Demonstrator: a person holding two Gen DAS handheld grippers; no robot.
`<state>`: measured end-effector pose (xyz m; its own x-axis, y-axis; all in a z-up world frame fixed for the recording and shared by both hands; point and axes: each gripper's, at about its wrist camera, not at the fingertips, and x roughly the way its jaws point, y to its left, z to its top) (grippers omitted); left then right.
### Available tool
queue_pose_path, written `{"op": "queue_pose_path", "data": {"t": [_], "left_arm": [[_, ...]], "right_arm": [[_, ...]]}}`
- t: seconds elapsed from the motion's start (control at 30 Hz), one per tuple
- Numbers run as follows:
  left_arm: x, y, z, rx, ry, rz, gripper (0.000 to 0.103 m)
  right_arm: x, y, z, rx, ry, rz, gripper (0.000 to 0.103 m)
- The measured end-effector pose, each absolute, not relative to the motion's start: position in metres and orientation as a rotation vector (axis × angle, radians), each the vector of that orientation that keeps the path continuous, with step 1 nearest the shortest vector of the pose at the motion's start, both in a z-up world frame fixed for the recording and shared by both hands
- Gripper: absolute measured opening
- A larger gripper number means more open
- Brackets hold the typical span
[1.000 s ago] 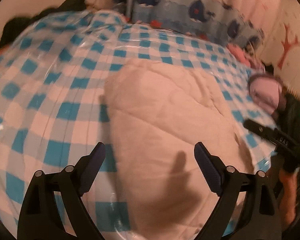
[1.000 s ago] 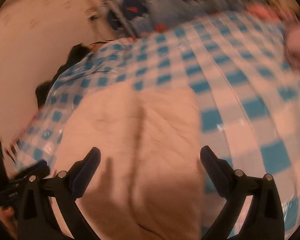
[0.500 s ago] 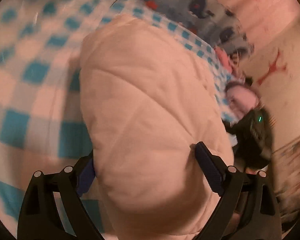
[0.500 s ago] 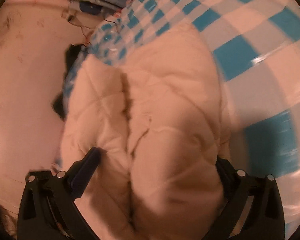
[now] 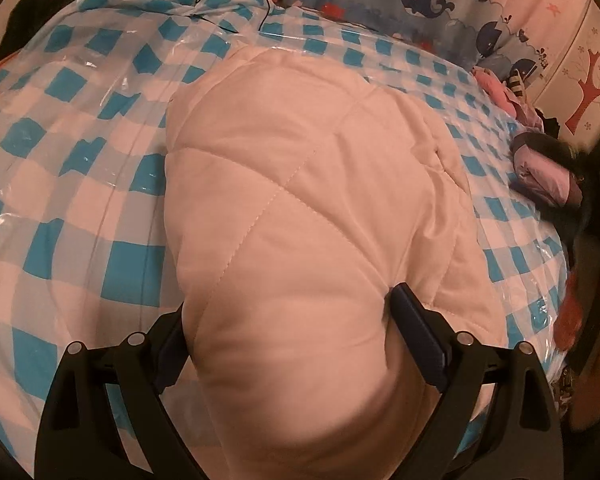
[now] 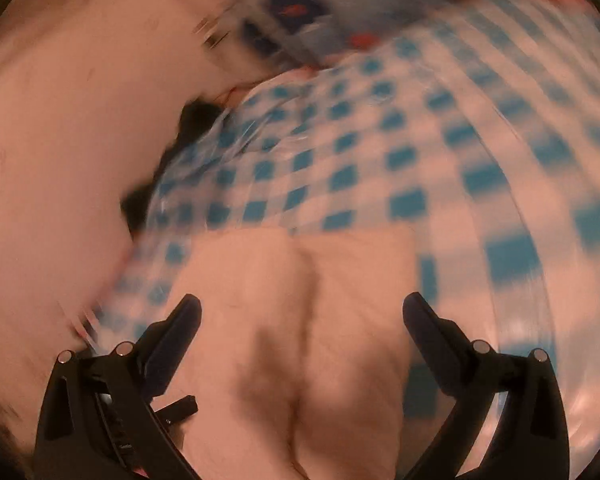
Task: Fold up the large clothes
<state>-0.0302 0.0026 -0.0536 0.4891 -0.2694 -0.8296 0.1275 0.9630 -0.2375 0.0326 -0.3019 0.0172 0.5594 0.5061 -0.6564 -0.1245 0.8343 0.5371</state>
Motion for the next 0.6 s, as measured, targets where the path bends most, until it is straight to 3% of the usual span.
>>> {"op": "queue_pose_path", "data": {"t": [0.13, 0.23, 0.33, 0.5, 0.6], "left_arm": [[-0.034, 0.007, -0.051, -0.183, 1.037, -0.246, 0.089], [-0.037, 0.013, -0.039, -0.211, 0.984, -0.239, 0.089], [-0.035, 0.012, -0.046, -0.202, 1.023, -0.231, 0.089], [-0.036, 0.012, -0.054, -0.189, 1.059, -0.230, 0.091], [-0.036, 0.014, -0.056, -0.198, 1.062, -0.230, 0.091]], "right_arm": [[0.075, -0.239, -0.025, 0.112, 1.113, 0.273, 0.098], [0.081, -0.266, -0.096, 0.316, 1.224, 0.297, 0.098], [0.073, -0.266, -0.089, 0.301, 1.217, 0.272, 0.097], [0.015, -0.265, -0.012, 0.290, 1.037, 0.340, 0.097], [-0.024, -0.238, -0.034, 0.142, 1.119, 0.335, 0.097]]}}
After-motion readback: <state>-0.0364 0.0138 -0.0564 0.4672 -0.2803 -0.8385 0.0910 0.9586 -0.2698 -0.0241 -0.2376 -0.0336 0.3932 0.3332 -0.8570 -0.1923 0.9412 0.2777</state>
